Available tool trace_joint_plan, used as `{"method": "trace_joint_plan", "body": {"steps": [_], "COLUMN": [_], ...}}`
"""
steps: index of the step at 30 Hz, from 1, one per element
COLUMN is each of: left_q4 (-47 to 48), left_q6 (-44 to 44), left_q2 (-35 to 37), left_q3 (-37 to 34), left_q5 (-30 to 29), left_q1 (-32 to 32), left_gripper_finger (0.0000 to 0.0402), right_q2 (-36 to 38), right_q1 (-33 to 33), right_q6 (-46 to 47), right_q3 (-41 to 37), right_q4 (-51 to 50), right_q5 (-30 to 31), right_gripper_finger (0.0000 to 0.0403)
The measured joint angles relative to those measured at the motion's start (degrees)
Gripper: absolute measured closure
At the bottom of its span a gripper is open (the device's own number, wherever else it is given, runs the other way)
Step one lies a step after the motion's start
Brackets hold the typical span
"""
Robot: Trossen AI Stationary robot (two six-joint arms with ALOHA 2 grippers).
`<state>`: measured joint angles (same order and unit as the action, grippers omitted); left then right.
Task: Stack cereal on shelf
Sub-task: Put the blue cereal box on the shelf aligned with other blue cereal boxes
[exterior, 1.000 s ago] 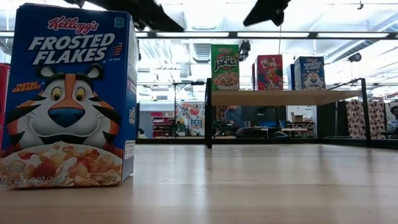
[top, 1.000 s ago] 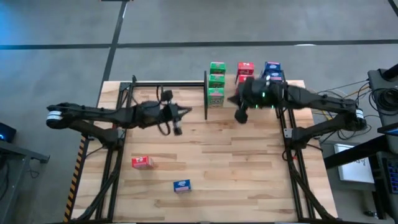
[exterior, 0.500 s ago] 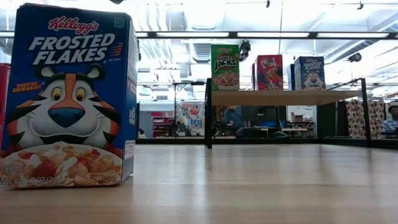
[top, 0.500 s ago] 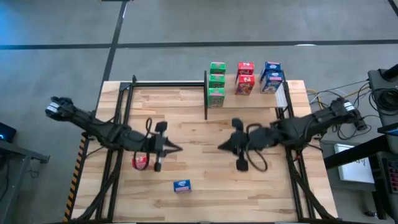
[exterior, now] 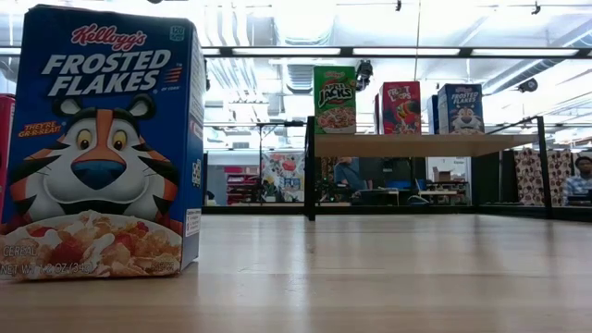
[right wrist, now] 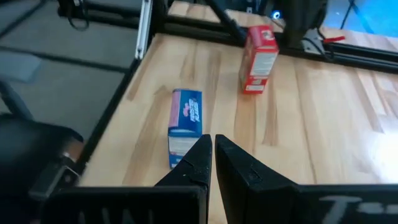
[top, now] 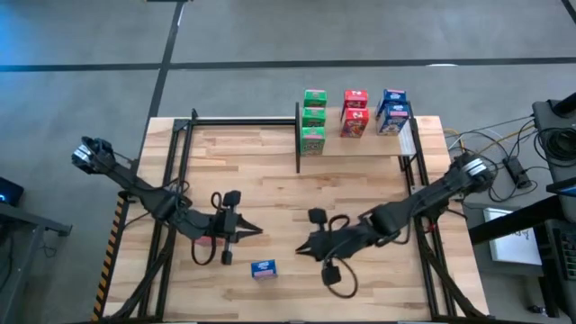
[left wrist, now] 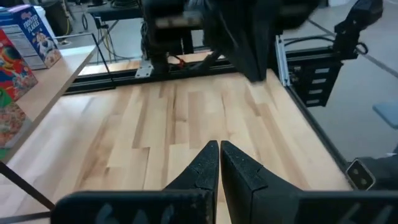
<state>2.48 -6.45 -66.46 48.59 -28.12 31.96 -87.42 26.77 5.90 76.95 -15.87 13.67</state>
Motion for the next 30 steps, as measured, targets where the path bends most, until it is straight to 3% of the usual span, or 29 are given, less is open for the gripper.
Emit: {"method": "trace_joint_plan", "body": {"steps": [12,16,21,26,30], "left_q4": [-0.2,-0.2,-0.3,-0.4,-0.4], "left_q6": [-2.1,-2.1,-1.7,-1.6,-1.6], "left_q2": [0.9,0.9,0.9,0.9,0.9], "left_q3": [0.0,0.0,0.0,0.0,0.0], "left_q5": [-1.9,-2.9,-3.0,-3.0,-3.0], "left_q1": [0.2,0.2,0.2,0.2,0.2], "left_gripper_finger": [0.0401,0.0401,0.0401,0.0401,0.0401], "right_q2": [-11.6,-15.0,-17.0,-17.6,-19.2], "right_q1": [0.1,0.1,0.1,0.1,0.1], "right_q6": [-6.3,-5.8,-3.6,-1.1,-0.8], "right_q3": [2.4,2.4,2.4,2.4,2.4], "right_q4": [7.4,11.9,15.6,19.9,23.4], "right_q5": [-0.2,-3.3,-4.7,-4.3,-0.3], "right_gripper_finger": [0.039,0.0378,0.0311,0.0209,0.0132]}}
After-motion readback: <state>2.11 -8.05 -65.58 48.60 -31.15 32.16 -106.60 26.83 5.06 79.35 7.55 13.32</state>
